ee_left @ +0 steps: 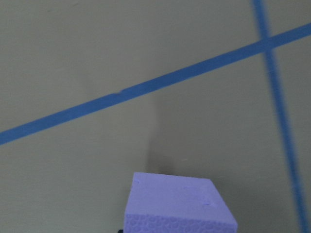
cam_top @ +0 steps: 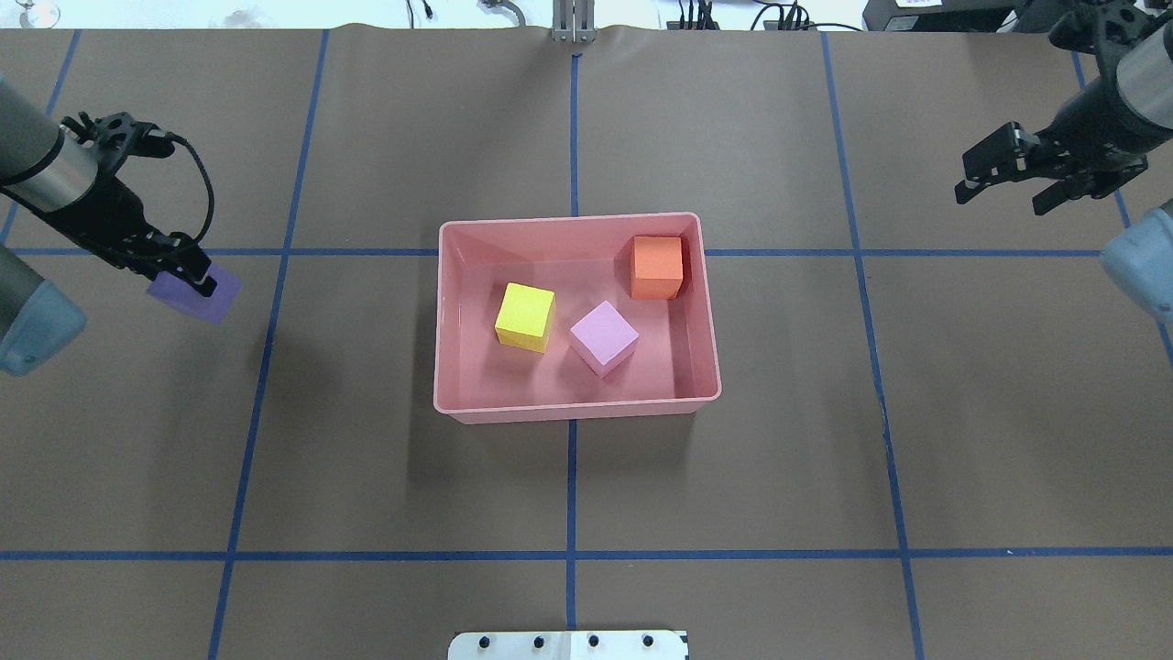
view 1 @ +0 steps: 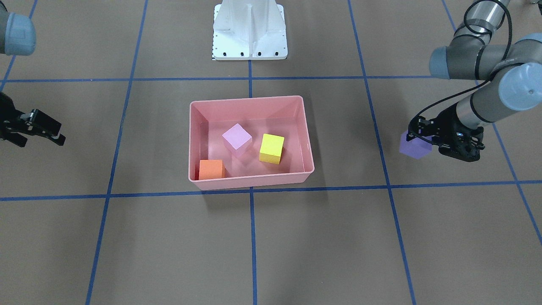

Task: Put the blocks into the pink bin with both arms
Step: 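Lower the purple cube into the bin and open the left gripper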

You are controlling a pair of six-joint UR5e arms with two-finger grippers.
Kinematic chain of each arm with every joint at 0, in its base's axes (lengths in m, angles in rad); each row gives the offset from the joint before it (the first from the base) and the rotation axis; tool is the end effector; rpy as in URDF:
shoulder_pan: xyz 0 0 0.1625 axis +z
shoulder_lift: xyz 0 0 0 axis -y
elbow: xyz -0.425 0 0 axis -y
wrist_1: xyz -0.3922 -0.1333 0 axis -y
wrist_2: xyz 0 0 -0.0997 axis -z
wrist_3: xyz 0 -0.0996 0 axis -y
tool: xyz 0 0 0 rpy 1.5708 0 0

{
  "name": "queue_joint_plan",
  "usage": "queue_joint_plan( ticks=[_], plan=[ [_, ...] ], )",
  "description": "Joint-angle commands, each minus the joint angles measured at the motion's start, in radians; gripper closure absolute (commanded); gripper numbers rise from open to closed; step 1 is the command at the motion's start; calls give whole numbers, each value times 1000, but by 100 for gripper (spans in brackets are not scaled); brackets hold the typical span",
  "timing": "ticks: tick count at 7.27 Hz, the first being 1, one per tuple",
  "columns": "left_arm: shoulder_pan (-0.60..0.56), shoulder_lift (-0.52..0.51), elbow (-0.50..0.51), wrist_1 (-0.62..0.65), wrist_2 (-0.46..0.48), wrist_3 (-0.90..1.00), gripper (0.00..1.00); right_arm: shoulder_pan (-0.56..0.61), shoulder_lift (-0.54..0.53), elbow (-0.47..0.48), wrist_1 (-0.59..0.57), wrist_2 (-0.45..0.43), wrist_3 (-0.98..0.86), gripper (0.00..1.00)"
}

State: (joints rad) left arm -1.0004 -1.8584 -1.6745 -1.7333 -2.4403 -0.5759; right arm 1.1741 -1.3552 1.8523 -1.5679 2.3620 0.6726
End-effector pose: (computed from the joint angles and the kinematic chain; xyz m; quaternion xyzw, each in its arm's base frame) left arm 0.2768 -0.5373 0.4227 -0.0114 0.4749 0.1127 0.8727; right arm -0.1575 -0.5376 0.4043 0.0062 -0.4376 0.0285 0.8987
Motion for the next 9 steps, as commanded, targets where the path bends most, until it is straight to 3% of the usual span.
queue_joint_plan(
  ticks=[1,4,5,6,7,9],
  plan=[
    [96,-182,-63,14,-48,-384,100,29,-47,-5,0,2,-88,0],
    [251,-303,-63,12,-20,-605,100,29,-47,-5,0,3,-88,0],
    [316,-308,-63,12,83,-610,77,29,-47,-5,0,2,-87,0],
    [351,-308,-62,8,137,-616,12,29,-47,-4,0,2,-87,0],
    [348,-306,-67,8,138,-616,1,29,-48,-2,2,3,-87,0],
    [297,-260,-103,9,127,-608,1,30,-58,1,2,2,-87,0]
  ],
)
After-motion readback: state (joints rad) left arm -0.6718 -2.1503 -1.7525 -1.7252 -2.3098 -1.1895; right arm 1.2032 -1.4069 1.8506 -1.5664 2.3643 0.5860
